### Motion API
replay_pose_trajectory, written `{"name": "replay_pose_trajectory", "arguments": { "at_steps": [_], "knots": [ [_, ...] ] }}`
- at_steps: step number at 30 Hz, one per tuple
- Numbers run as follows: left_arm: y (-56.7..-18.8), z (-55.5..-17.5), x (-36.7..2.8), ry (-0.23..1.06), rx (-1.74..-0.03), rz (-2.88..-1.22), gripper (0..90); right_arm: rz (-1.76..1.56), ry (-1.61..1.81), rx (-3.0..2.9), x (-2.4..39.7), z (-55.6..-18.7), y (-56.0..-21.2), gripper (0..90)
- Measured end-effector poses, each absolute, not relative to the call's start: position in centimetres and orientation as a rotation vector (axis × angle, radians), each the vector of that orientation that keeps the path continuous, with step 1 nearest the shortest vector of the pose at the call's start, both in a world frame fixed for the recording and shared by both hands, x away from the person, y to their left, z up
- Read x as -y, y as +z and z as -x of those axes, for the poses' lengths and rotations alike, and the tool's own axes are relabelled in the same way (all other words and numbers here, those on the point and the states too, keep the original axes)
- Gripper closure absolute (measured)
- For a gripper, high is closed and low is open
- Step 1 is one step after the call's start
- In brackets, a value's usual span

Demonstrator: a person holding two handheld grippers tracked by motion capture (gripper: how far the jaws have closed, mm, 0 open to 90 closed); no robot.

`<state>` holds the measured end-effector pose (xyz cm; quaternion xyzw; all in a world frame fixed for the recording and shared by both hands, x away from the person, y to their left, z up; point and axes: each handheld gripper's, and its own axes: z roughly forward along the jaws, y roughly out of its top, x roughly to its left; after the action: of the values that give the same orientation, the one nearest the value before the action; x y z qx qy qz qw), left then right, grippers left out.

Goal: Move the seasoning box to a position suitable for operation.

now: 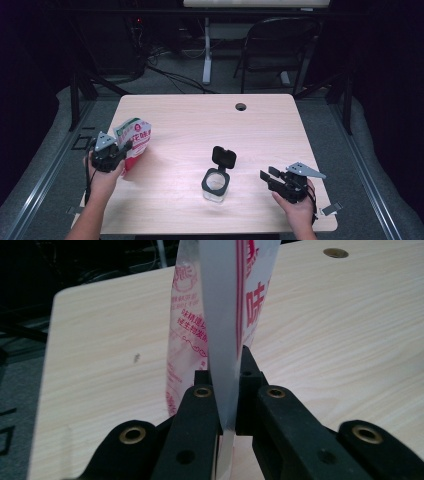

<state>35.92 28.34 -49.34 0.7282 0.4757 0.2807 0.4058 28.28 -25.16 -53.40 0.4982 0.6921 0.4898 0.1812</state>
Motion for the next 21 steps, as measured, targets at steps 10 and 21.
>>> {"name": "replay_pose_trajectory", "arguments": {
  "at_steps": [10, 21],
  "knots": [
    [-46.5, -35.5, -29.2, 0.748, -1.175, -1.81, 90.0, -1.408, 1.381, -1.957, 25.1, -28.4, -53.4, 57.4],
    [-46.0, -34.9, -27.0, 0.687, -1.108, -1.83, 90.0, -1.411, 1.383, -1.957, 25.3, -28.4, -53.4, 57.4]
  ]
}}
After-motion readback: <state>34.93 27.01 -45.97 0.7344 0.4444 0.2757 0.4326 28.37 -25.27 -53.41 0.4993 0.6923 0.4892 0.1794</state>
